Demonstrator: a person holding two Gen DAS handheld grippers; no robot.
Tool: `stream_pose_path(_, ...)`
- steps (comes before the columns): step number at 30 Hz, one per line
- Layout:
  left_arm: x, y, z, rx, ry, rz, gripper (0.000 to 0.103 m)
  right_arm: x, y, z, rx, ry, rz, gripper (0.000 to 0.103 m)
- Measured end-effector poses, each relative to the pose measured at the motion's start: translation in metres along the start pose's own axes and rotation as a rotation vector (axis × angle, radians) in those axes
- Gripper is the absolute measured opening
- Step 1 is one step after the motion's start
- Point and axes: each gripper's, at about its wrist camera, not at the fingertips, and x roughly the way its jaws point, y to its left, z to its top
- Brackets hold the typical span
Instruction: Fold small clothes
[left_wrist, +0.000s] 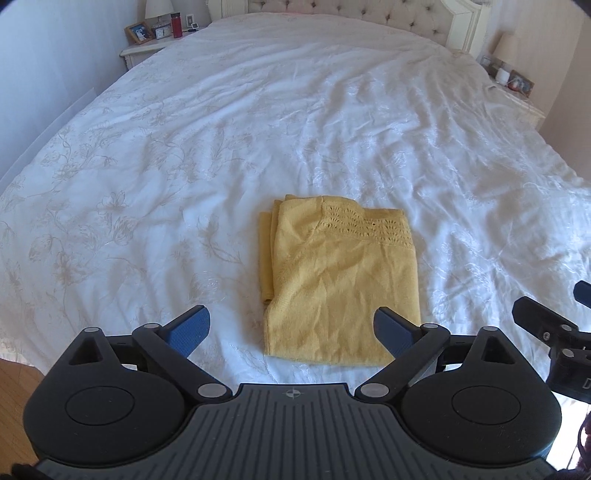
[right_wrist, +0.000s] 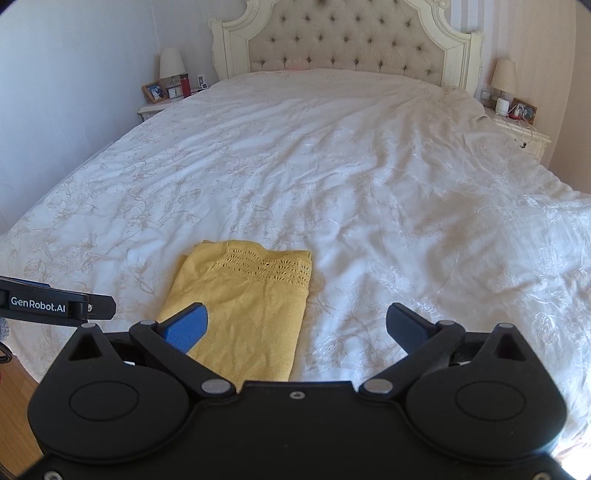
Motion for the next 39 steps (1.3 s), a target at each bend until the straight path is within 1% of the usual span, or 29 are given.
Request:
stream_pose_path(2,-0.004,0.002,-0.005,0.008,0.002,0.001,0.096,-0.004,0.006,-0.001,-0.002,0.014,-0.04,0.102)
stream_pose_path(4,-0.007,0.003,-0.009,0.016,0.004,0.003,0.096,-0.004,0.011,-0.002,0.004,0.055,-0.082,0.102)
stream_pose_path(6,-0.011,0.005,-0.013,0.025,0.003,0.001,0.096,-0.004,0.014,-0.006,0.008,0.088,-0.105,0.102)
stream_pose_path(9,-0.017,0.006,-0.02,0.03,0.001,-0.007,0.096,-0.008,0.016,-0.012,0.024,0.118,-0.084,0.102)
stream_pose_path(13,-0.026,0.003,-0.03,0.048,-0.013,0.006,0.095,-0.015,0.014,-0.022,0.081,0.15,-0.042,0.102)
stream_pose_path(15,-0.03,0.001,-0.035,0.056,-0.019,0.006,0.095,-0.02,0.015,-0.027,0.099,0.158,-0.034,0.102)
stream_pose_path(22,-0.038,-0.003,-0.051,0.05,-0.012,-0.004,0.095,-0.031,0.018,-0.04,0.118,0.183,-0.025,0.102)
stream_pose_path(28,-0.039,-0.004,-0.061,0.033,0.028,-0.005,0.095,-0.039,0.016,-0.047,0.138,0.196,-0.042,0.102)
stream_pose_path(39,-0.034,0.003,-0.066,0.007,0.07,0.002,0.095,-0.044,0.013,-0.051,0.164,0.21,-0.046,0.102)
